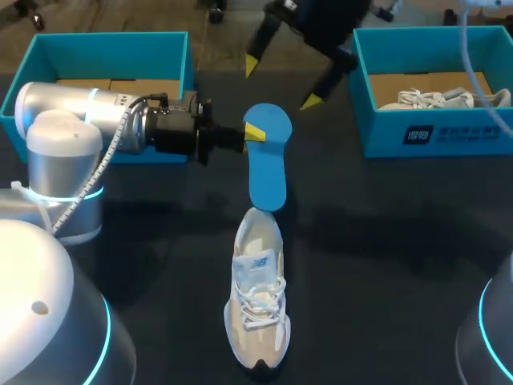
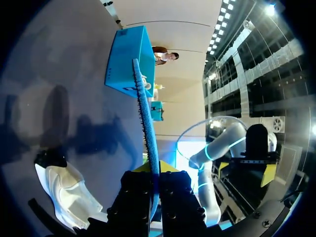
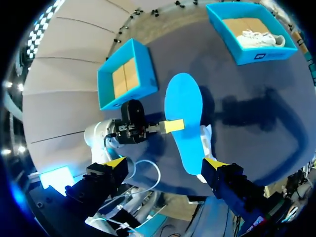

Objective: Take the shoe out of the shoebox, open the shoe tongue, remove and reinsert the insole, then place the shoe into the shoebox

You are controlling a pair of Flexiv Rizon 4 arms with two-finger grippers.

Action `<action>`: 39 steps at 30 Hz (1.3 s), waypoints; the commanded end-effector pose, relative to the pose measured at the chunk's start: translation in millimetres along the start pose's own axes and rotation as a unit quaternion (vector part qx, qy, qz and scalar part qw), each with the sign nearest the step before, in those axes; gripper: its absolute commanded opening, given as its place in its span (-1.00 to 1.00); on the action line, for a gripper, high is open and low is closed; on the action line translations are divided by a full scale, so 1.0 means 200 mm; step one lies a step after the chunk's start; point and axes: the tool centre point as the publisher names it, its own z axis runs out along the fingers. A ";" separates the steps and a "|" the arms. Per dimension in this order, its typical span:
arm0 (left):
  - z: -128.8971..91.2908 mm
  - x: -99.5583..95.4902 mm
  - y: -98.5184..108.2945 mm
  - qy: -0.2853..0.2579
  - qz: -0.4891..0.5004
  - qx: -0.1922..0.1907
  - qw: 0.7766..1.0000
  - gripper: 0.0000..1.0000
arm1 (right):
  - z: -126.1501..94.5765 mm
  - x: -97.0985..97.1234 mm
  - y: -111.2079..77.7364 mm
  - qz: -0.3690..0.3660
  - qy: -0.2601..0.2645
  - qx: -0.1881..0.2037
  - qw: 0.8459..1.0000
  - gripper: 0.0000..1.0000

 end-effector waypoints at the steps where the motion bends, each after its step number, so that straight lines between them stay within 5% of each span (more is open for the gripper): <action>1: 0.01 -0.01 0.00 0.001 0.000 0.000 1.000 -1.00 | 0.05 -0.05 0.04 -0.004 0.280 0.014 0.960 1.00; 19: 0.01 -0.01 0.00 0.001 0.000 0.000 1.000 -1.00 | 0.15 -0.14 0.06 -0.036 0.399 0.031 0.916 1.00; 39: -0.01 0.00 0.00 0.005 0.013 0.003 1.000 -1.00 | 0.23 -0.21 0.06 -0.034 0.438 0.031 0.898 1.00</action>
